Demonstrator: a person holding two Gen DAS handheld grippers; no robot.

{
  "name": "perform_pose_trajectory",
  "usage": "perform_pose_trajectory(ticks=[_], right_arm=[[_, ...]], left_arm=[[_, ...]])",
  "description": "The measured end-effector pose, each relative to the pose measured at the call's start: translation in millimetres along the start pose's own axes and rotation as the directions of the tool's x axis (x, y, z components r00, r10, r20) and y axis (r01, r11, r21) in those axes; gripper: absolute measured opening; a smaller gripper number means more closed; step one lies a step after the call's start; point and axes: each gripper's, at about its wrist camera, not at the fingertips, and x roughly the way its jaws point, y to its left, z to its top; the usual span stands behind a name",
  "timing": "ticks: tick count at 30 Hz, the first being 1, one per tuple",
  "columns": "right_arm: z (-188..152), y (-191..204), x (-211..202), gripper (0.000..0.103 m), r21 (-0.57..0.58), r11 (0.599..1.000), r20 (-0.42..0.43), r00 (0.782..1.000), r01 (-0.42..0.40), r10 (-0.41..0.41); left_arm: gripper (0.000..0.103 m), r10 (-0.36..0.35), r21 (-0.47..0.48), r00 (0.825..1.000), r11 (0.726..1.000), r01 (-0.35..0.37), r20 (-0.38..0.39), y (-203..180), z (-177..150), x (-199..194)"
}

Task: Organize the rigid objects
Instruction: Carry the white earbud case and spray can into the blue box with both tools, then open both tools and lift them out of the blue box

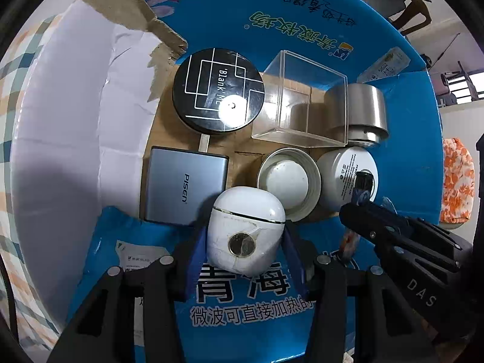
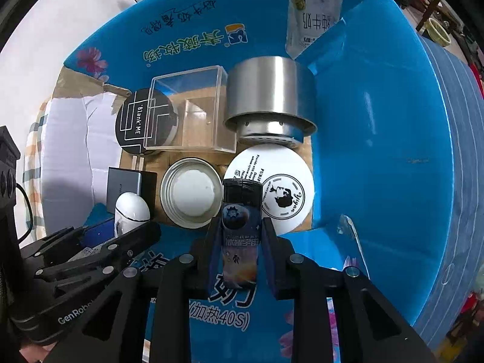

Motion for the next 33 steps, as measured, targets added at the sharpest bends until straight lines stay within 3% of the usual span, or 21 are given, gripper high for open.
perform_pose_trajectory(ticks=[3,7,8,9,13,16,18,20,25,33], right_arm=[[-2,-2,-7,0.03,0.009,1.0,-0.008,1.0,-0.005,0.005],[-3,-5,-11,0.053,0.026,1.0,-0.012,1.0,0.003,-0.003],[-4,-6,-13,0.054,0.027,1.0,-0.006,1.0,0.009,-0.009],[-6,-6,-17,0.055,0.025,0.999,0.001,1.0,0.024,-0.024],[-13,-6,-32,0.068,0.004,0.995,0.038,0.994,0.103,-0.103],[-19,-7,-46,0.087,-0.004,0.988,0.07,0.986,0.151,-0.151],[-23,-7,-57,0.096,-0.014,0.982,0.103,0.977,0.187,-0.184],[-28,-7,-67,0.103,-0.027,0.979,0.129,0.972,0.2,-0.195],[-41,-4,-98,0.103,-0.026,0.979,0.177,0.964,0.204,-0.197],[-89,-1,-198,0.103,-0.017,0.991,0.291,0.949,0.135,-0.124]], left_arm=[[0.046,0.005,-0.002,1.0,1.0,-0.005,-0.016,1,-2,0],[0.049,0.033,0.001,0.999,0.999,-0.033,-0.022,0,1,-4],[0.053,0.054,0.007,0.998,0.998,-0.054,-0.01,-1,-1,-8],[0.064,0.067,0.011,0.998,0.998,-0.067,-0.001,-2,-1,-11],[0.078,0.107,0.016,0.992,0.994,-0.109,0.062,-5,-6,-29],[0.095,0.135,0.005,0.985,0.991,-0.136,0.106,-4,-10,-43],[0.103,0.168,-0.001,0.978,0.986,-0.169,0.127,-2,-14,-51],[0.103,0.189,-0.002,0.971,0.982,-0.191,0.144,-1,-18,-60],[0.103,0.22,0.004,0.955,0.974,-0.225,0.201,-10,-28,-91],[0.103,0.209,0.013,0.916,0.974,-0.227,0.341,-48,-70,-180]])
